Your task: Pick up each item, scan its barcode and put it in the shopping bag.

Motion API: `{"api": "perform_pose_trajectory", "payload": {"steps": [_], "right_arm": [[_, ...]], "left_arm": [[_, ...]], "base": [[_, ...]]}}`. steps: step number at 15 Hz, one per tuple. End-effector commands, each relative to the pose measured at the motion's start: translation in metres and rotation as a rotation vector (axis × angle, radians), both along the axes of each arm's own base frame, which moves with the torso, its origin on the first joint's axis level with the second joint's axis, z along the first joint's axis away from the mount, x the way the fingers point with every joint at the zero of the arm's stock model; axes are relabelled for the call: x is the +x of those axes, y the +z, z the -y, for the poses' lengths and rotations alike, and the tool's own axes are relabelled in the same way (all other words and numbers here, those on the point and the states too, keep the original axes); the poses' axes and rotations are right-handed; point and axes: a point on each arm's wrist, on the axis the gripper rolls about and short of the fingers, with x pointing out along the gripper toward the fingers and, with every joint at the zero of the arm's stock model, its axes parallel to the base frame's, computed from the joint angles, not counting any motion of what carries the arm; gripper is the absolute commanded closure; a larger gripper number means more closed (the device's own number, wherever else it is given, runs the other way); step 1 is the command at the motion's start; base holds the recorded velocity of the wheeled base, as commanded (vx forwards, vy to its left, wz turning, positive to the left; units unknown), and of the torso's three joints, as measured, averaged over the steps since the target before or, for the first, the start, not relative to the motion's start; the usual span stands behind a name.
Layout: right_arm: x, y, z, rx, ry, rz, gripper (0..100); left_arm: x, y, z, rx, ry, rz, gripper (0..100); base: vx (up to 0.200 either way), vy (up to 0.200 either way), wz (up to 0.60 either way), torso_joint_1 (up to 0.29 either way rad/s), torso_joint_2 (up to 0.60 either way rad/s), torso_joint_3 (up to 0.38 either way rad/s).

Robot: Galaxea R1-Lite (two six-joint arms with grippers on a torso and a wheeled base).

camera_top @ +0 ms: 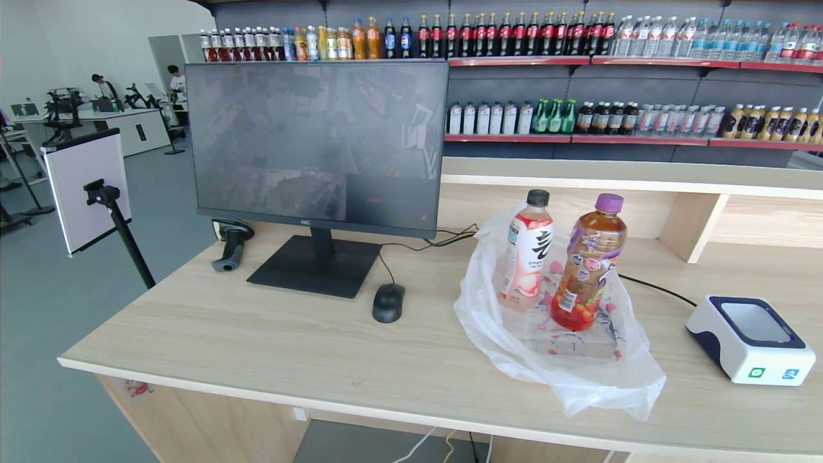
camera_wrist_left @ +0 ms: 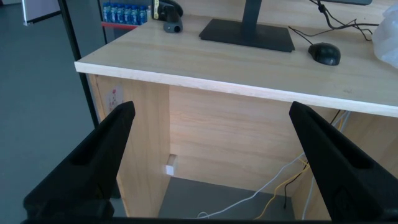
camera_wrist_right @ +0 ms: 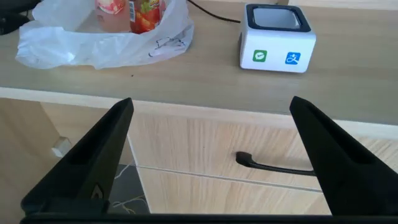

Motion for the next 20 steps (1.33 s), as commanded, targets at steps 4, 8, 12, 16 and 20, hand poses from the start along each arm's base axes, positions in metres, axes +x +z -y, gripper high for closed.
{"api": "perform_pose_trajectory", "payload": {"steps": [4,8,12,16,20], "right_arm": [[-0.0021,-0.0006,0.0002,-0.013,0.006,0.028,0],[-0.0032,-0.0005,0.0001,0.006,0.012,0.042,0],[-0.0030,-0.0007,0.0001,0.056,0.013,0.043,0],[-0.0030,-0.0009,0.0001,0.030,0.016,0.041,0],[-0.0030,-0.0009,0.0001,0.032,0.016,0.041,0]], "left_arm": [[0.0000,0.0000,0.0000,0.000,0.000,0.000,0],[0.0000,0.0000,0.0000,-0.002,0.000,0.000,0],[0.0000,0.0000,0.0000,-0.002,0.000,0.000,0],[0.0000,-0.0002,0.0000,-0.002,0.002,-0.001,0],[0.0000,0.0000,0.0000,0.000,0.000,0.000,0]], "base": [[0.000,0.000,0.00,0.000,0.00,0.000],[-0.050,0.000,0.00,0.001,0.00,0.001],[-0.200,0.000,0.00,0.014,0.01,0.001],[-0.200,0.000,0.00,-0.004,0.00,0.005],[-0.150,0.000,-0.15,0.004,0.00,0.000]]}}
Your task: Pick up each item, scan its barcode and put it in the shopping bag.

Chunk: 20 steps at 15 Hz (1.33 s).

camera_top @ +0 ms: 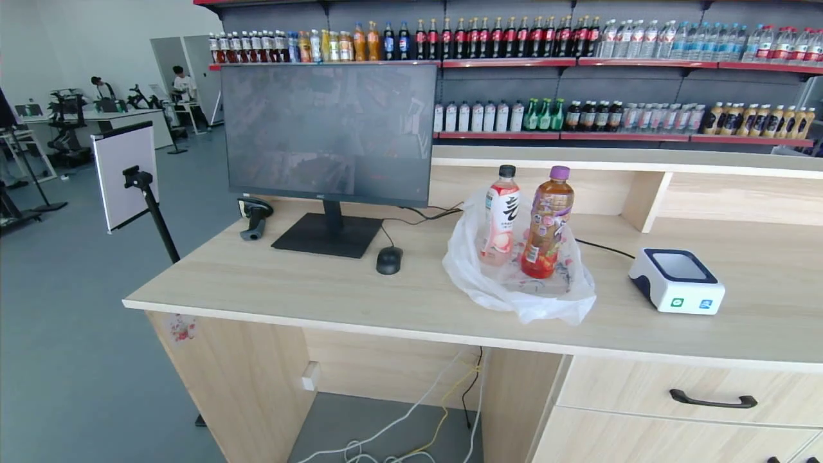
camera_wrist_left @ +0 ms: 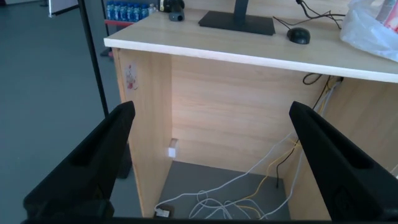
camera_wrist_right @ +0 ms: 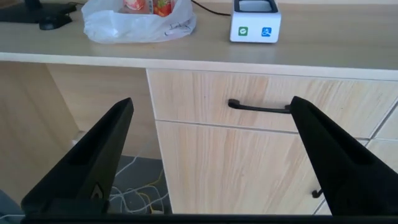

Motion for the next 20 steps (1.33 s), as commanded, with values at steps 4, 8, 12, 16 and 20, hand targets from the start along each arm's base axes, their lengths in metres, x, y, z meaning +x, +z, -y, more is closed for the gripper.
{"api": "perform_pose_trajectory", "payload": {"steps": [4,8,12,16,20], "right_arm": [[0.0001,-0.0001,0.0000,0.000,0.000,-0.002,0],[0.0001,-0.0001,0.0000,0.000,0.000,-0.002,0],[0.0001,-0.0001,0.0000,0.000,0.000,-0.002,0],[0.0001,-0.0001,0.0000,0.000,0.000,-0.002,0],[0.0001,-0.0001,0.0000,0.000,0.000,-0.002,0]], "left_arm": [[0.0000,0.0001,0.0000,0.001,-0.002,0.002,0],[0.0000,0.0000,0.0000,0.000,-0.002,0.000,0],[0.0000,0.0000,0.0000,0.000,0.001,0.000,0],[0.0000,0.0000,0.0001,0.000,-0.001,0.000,0],[0.0000,0.0000,0.0000,0.000,0.001,0.000,0]], "base": [[0.000,0.000,-0.60,0.000,0.00,0.005],[0.000,-0.050,-0.15,0.002,0.00,0.000],[0.000,-0.200,0.00,-0.001,0.00,0.002],[0.000,-0.200,0.00,0.008,0.00,-0.002],[0.000,-0.200,0.00,0.001,0.00,0.002]]}}
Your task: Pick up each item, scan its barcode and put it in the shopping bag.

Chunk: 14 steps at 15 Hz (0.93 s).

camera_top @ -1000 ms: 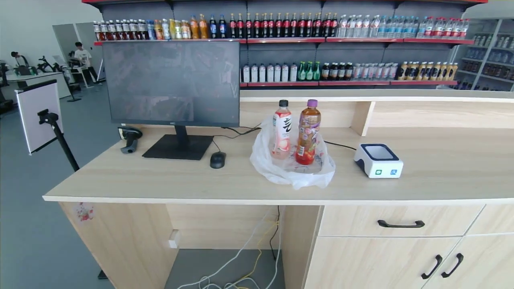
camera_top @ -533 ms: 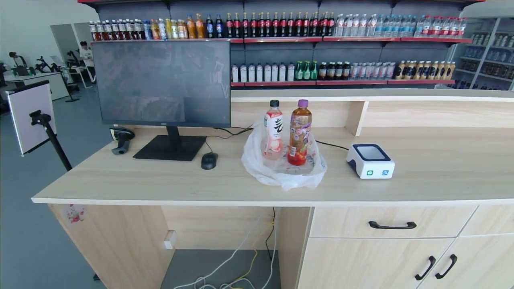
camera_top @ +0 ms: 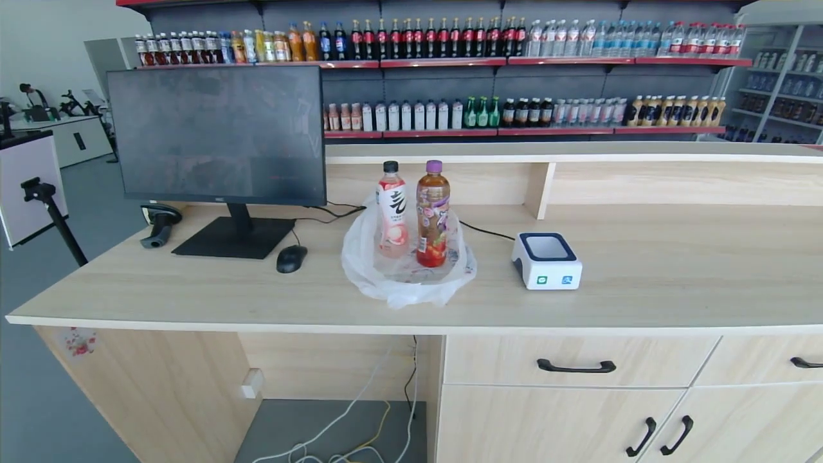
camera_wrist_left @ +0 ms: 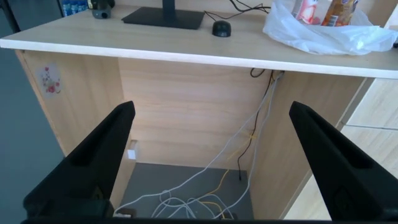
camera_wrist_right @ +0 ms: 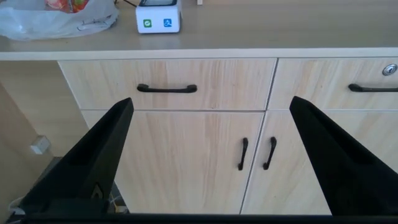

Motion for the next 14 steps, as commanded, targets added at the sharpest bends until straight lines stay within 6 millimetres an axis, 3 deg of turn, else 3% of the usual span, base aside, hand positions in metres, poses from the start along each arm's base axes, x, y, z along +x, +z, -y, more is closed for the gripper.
{"api": "perform_pose_trajectory", "payload": {"steps": [1,14], "right_arm": [[0.0001,0.0001,0.0000,-0.001,0.000,0.000,0],[0.0001,0.0000,0.0000,0.002,0.000,-0.002,0]], "left_arm": [[0.0000,0.0000,0.0000,0.000,-0.001,0.001,0],[0.0000,0.0000,0.0000,0.000,-0.002,0.001,0]], "base": [[0.000,-0.200,0.00,0.002,0.01,0.002],[0.000,-0.200,0.00,0.003,0.00,0.003]]}}
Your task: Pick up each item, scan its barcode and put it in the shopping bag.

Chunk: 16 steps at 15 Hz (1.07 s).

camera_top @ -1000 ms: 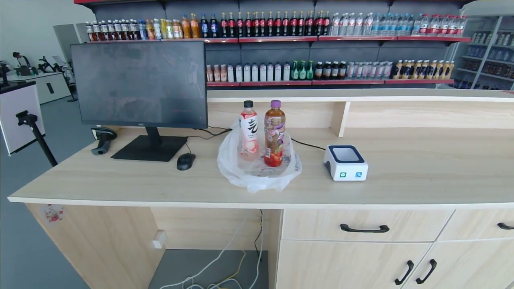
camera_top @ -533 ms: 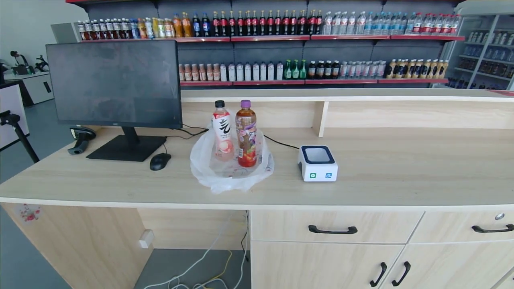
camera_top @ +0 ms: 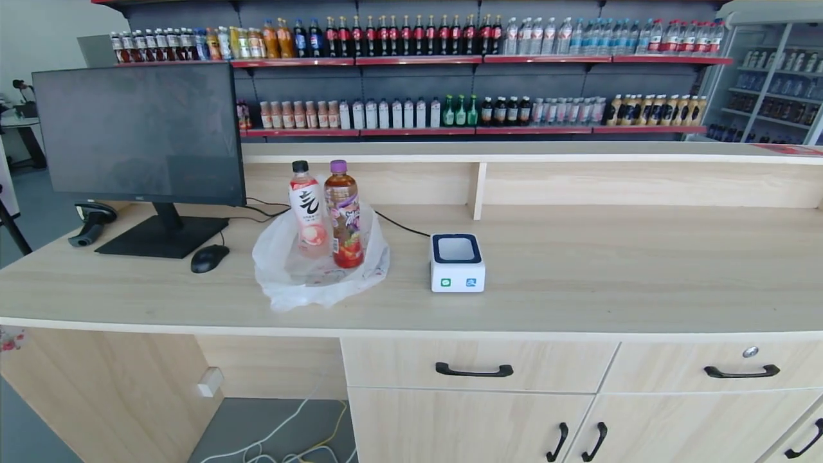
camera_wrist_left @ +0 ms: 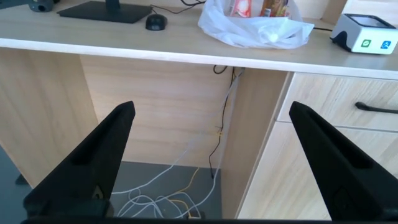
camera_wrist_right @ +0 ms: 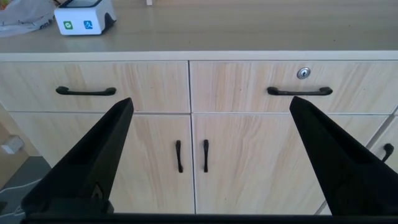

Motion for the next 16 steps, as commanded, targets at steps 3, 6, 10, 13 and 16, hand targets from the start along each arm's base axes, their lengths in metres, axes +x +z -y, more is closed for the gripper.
{"api": "perform_pose_trajectory", "payload": {"steps": [3,6,10,13,16], "right_arm": [[0.0001,0.0000,0.0000,0.000,0.000,-0.002,0],[0.0001,0.0000,0.0000,-0.002,0.000,-0.002,0],[0.0001,0.0000,0.0000,0.000,0.000,-0.002,0],[0.0001,0.0000,0.0000,0.000,0.000,-0.002,0],[0.0001,0.0000,0.0000,0.001,0.000,-0.002,0]], "left_arm": [[0.0000,0.0000,0.0000,0.000,0.001,0.000,0],[0.0000,0.0000,0.0000,0.002,0.001,0.000,0],[0.0000,0.0001,0.0000,0.000,0.002,0.002,0],[0.0000,0.0000,0.0000,0.002,0.001,0.000,0],[0.0000,0.0000,0.0000,0.000,0.002,0.000,0]], "base": [[0.000,-0.200,0.00,0.001,0.00,0.002],[0.000,0.000,0.00,0.000,0.00,0.000],[-0.050,0.000,0.00,0.002,0.00,0.002],[-0.133,0.000,0.00,0.005,0.01,0.002],[0.000,0.000,0.00,0.000,0.00,0.000]]}}
